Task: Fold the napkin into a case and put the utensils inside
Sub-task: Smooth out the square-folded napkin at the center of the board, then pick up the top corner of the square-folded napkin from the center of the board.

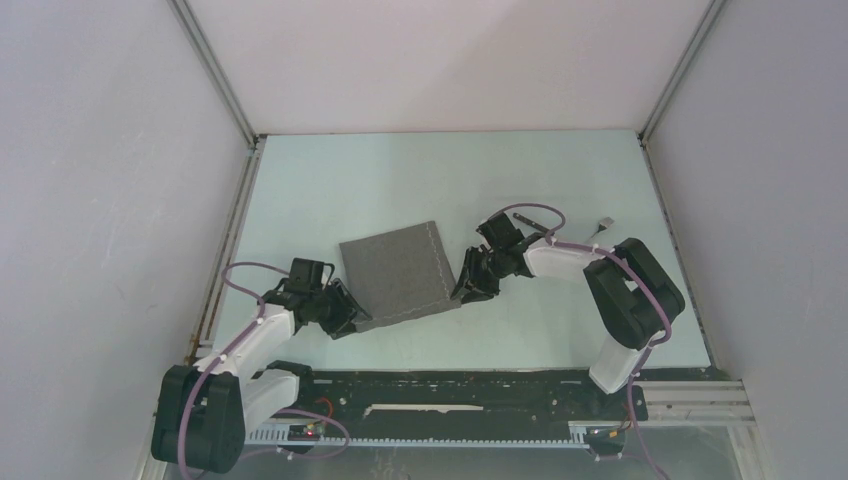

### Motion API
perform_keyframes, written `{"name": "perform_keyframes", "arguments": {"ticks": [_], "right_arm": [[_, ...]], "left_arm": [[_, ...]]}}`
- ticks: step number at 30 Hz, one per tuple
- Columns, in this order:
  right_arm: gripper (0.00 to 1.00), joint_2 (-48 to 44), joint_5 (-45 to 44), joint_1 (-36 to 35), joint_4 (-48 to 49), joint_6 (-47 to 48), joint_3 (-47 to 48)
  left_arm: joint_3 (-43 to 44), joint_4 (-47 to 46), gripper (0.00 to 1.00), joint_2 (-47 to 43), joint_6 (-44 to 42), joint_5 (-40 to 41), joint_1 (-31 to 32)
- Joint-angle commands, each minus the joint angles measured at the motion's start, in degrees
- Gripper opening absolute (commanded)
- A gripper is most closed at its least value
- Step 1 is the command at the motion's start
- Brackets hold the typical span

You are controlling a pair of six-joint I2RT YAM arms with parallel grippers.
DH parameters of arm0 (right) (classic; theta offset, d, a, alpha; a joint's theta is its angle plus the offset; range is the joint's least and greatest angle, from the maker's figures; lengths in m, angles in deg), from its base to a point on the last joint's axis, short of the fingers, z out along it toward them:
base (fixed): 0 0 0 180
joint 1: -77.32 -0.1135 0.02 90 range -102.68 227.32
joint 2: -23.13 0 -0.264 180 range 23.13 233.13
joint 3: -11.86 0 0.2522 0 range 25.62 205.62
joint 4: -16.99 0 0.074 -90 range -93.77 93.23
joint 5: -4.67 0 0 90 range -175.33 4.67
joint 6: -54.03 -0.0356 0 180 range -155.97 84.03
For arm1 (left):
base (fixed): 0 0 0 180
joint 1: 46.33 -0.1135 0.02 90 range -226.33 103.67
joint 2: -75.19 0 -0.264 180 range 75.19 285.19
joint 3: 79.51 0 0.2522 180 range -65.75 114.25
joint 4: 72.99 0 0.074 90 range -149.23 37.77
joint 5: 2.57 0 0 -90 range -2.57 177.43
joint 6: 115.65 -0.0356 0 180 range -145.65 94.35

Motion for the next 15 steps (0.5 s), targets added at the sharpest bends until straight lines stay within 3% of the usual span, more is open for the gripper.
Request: {"name": "perform_keyframes", "arguments": {"ticks": [1,6,15], "right_arm": [[0.40,-0.9,0.4,-0.7,1.2,-0.4,-0.2],[0.31,-1.1,0.8,-1.2,1.8,-0.9,-0.2],[0.41,-3.6,-0.2,-1.3,-0.2,-0.5,-0.3]], "left_arm": [[0.2,-0.4,0.52,-0.5,0.0,1.8,0.3],[0.2,-0.4,0.52,-0.4,-0.3,2.1,0.3],[0.1,-0.7,0.52,0.0,-0.4,2.1,0.3]]}}
